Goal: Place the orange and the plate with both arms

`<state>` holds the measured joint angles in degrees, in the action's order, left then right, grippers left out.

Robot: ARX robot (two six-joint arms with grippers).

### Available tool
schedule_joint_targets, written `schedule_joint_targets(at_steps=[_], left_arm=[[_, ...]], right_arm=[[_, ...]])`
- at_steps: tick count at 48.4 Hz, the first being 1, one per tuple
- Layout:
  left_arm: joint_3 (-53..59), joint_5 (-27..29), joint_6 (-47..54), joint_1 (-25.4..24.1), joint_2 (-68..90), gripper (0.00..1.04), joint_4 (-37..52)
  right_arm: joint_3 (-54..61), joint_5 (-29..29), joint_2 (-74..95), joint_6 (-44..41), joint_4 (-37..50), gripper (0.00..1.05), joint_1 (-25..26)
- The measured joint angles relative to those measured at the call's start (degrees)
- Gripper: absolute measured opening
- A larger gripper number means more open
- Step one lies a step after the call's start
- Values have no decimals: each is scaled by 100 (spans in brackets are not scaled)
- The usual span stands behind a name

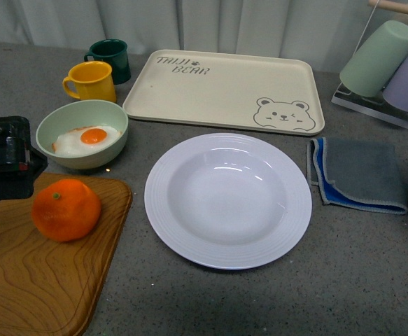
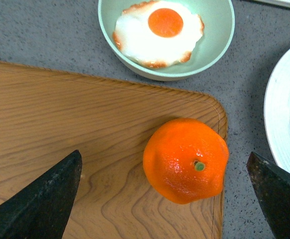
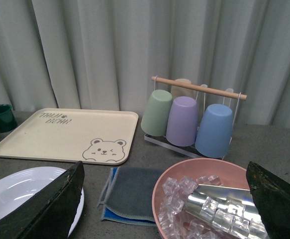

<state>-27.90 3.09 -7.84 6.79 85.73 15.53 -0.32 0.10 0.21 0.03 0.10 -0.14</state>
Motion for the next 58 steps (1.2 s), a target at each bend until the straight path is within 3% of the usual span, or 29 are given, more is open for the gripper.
schedule_joint_targets(at_steps=[14,41,50,58], left_arm=[[-411,-297,-146,262,901,98,-26],[-839,-330,-111,164,1602,98,-319],[-859,-289,-107,192,1681,62,-273],[-866,-286,-107,212,1690,50,-251]], right_arm=[[0,0,0,0,0,95,0],[0,0,0,0,0,95,0],[0,0,0,0,0,95,0],[0,0,0,0,0,95,0]])
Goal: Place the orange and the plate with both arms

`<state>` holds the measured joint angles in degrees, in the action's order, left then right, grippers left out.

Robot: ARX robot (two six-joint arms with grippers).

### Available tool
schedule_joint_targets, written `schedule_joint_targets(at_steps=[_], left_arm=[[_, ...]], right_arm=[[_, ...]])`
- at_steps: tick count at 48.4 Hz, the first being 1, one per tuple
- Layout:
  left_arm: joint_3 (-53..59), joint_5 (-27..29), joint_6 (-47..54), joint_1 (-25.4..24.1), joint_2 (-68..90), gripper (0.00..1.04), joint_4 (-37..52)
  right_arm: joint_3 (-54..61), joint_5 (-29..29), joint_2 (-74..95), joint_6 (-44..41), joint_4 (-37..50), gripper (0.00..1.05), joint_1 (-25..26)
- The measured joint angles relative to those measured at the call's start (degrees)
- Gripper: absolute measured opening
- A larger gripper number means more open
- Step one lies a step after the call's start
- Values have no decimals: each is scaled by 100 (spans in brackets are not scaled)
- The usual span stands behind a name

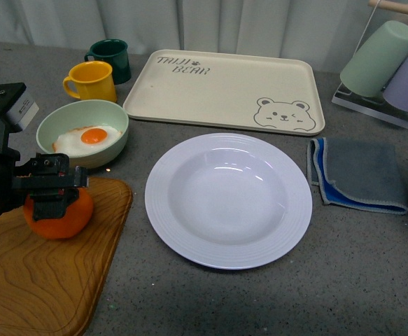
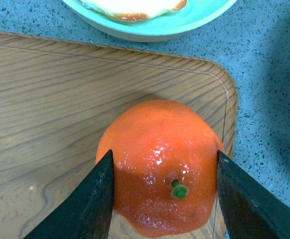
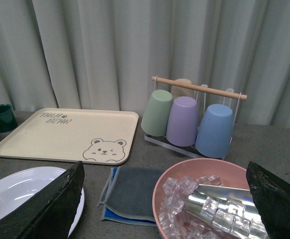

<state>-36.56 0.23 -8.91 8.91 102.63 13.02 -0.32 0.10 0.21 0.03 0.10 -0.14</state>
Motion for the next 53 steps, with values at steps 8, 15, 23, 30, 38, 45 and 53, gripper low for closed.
schedule_joint_targets(at_steps=[8,15,23,30,38,45,53], left_arm=[[-11,-9,-11,55,-96,48,-116],[-72,-52,-24,210,-330,48,-234],[-387,-48,-46,627,-468,48,-286],[-682,-20,-155,1095,-413,48,-343],[-1119,81,-264,1725,-13,48,-365],[-1528,149,-374,2149,577,48,-348],[-1888,173,-514,2326,992,48,-321]], right_arm=[[0,0,0,0,0,95,0],[0,0,0,0,0,95,0],[0,0,0,0,0,95,0],[0,0,0,0,0,95,0],[0,0,0,0,0,95,0],[0,0,0,0,0,95,0],[0,0,0,0,0,95,0]])
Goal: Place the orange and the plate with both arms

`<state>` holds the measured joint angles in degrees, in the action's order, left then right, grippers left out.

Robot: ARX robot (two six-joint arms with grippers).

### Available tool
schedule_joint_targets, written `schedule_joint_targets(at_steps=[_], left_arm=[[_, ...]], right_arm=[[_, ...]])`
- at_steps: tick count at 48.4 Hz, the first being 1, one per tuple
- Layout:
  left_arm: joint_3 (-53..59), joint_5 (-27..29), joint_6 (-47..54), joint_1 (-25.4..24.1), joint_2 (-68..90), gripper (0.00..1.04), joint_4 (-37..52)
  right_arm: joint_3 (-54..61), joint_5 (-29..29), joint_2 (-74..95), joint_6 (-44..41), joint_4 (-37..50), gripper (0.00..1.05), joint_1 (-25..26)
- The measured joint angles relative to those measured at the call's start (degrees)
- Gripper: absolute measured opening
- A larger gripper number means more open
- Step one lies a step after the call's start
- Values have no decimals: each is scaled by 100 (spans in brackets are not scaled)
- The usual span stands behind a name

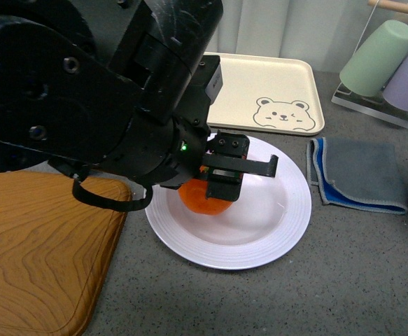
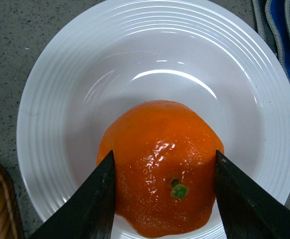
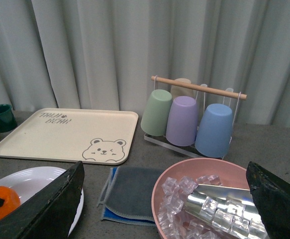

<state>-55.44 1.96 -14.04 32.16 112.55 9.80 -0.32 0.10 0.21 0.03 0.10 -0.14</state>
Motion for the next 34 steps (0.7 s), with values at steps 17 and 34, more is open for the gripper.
schedule_joint_targets(at_steps=[17,34], left_arm=[[-599,63,-136,234,686,48,-35],[-800,105,-302,249,894,64,-133]], right_arm=[[0,0,0,0,0,95,0],[0,0,0,0,0,95,0]])
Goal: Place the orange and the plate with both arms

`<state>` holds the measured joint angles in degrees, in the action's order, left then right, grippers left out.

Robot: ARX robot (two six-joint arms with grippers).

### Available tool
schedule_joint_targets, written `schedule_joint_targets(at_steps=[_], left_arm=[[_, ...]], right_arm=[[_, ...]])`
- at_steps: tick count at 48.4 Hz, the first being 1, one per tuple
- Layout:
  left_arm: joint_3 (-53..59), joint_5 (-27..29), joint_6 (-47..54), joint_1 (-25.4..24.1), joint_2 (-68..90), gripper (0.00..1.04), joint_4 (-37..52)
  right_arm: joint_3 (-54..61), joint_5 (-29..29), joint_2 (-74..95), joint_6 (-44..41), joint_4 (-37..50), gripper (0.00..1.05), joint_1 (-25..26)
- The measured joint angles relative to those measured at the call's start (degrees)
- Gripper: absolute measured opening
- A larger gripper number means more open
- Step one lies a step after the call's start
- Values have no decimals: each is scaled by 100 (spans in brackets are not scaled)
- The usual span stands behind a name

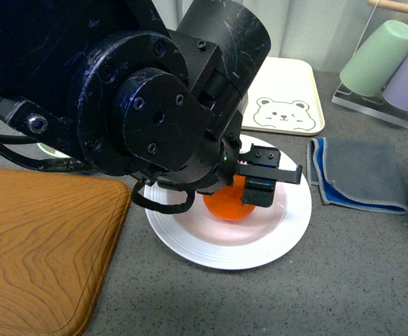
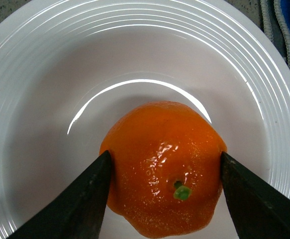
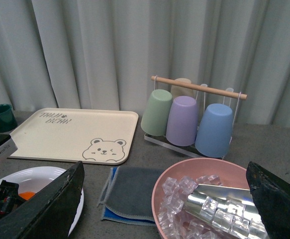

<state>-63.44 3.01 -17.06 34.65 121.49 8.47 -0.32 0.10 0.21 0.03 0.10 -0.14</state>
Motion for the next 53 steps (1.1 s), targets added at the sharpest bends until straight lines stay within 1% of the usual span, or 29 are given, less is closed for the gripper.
schedule_joint_targets(at_steps=[2,3,7,10,13,17,22,25,26,27,28,29,30,32,34,36,37,41,46,48,51,53], left_arm=[[0,-13,-22,-9,0,71,4],[0,-22,-31,-11,0,73,7],[68,-35,-85,-28,-72,91,111],[181,-15,-83,-59,-221,100,221],[323,-7,-127,-109,-455,98,330],[544,28,-175,-195,-789,98,531],[957,380,-170,-404,-1338,98,765],[1580,1606,361,-474,-1287,87,2691],[1941,2013,647,-540,-1270,82,3606],[2328,2177,929,-625,-1285,76,4389],[2583,2205,1025,-688,-1327,73,4865],[2813,2210,1134,-758,-1386,69,5268],[2918,2205,1185,-793,-1432,67,5455],[3296,2124,1338,-949,-1650,60,6037],[3517,2059,1412,-1058,-1864,55,6323],[3773,1947,1460,-1196,-2184,48,6500],[3947,1847,1508,-1283,-2413,42,6537],[4568,1521,1587,-1578,-3012,22,6502],[4994,1279,1604,-1867,-3495,4,6343],[5134,1161,1617,-1969,-3755,4,6249],[5250,994,1633,-2094,-4253,4,5772],[5302,962,1641,-2142,-4463,4,5630]], right_arm=[[0,0,0,0,0,95,0],[0,0,0,0,0,95,0],[0,0,0,0,0,95,0],[0,0,0,0,0,95,0],[0,0,0,0,0,95,0],[0,0,0,0,0,95,0],[0,0,0,0,0,95,0],[0,0,0,0,0,95,0],[0,11,0,-2,0,95,2],[0,17,0,0,0,95,0],[0,7,0,0,0,95,0],[0,2,0,0,-2,95,0],[0,2,0,0,-2,95,0],[0,2,2,0,-2,95,0],[0,0,2,0,-2,95,0],[0,-2,0,0,-2,95,0],[0,-2,0,0,-2,95,0],[0,2,0,0,-2,95,0],[0,0,0,0,-2,95,0],[0,0,0,0,-2,95,0],[0,0,0,0,-2,95,0],[0,0,0,0,-2,95,0]])
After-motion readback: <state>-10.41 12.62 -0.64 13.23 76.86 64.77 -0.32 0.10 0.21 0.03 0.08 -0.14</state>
